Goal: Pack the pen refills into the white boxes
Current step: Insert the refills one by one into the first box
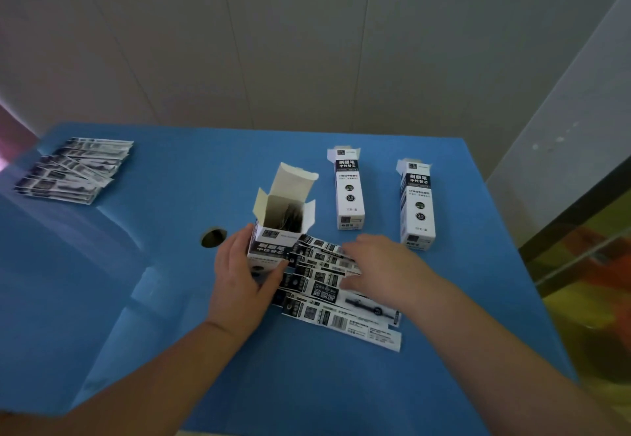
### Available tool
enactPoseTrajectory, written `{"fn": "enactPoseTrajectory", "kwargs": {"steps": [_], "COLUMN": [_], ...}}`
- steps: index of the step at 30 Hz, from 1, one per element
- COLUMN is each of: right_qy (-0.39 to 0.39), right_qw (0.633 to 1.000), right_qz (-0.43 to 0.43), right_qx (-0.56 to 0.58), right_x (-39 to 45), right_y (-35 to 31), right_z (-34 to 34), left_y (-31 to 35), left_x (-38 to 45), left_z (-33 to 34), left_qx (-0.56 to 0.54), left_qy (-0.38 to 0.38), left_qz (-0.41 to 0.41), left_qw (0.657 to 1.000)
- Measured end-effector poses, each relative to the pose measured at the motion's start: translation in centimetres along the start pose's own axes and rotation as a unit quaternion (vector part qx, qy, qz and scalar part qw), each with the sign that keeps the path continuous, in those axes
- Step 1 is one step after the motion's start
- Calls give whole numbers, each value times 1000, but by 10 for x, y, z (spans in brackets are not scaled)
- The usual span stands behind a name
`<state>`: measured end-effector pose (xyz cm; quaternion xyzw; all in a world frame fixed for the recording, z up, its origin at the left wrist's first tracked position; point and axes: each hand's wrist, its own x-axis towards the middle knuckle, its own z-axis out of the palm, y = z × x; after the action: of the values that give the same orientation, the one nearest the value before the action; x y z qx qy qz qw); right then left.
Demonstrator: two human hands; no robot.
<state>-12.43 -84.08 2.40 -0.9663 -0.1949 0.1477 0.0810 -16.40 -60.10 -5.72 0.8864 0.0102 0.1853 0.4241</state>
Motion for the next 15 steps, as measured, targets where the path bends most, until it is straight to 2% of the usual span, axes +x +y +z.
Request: {"fn": "enactPoseTrajectory", "kwargs": {"steps": [5,12,15], "right_qy": [33,20,39], "right_qw": [999,998,998], "right_qz": [-5,21,43], "right_qx": [-20,-56,-35], "right_x": [1,0,-1], "right_y": [-6,-14,-13], "right_z": [7,8,5], "left_y": [-2,-1,1], "left_x": [1,0,0], "left_z": [-1,-1,-2], "left_qx": [-2,-13,-10], "left_qy": [-3,-5,-3], "left_qz": [-4,0,7], "left_qw": [1000,1000,1000]}}
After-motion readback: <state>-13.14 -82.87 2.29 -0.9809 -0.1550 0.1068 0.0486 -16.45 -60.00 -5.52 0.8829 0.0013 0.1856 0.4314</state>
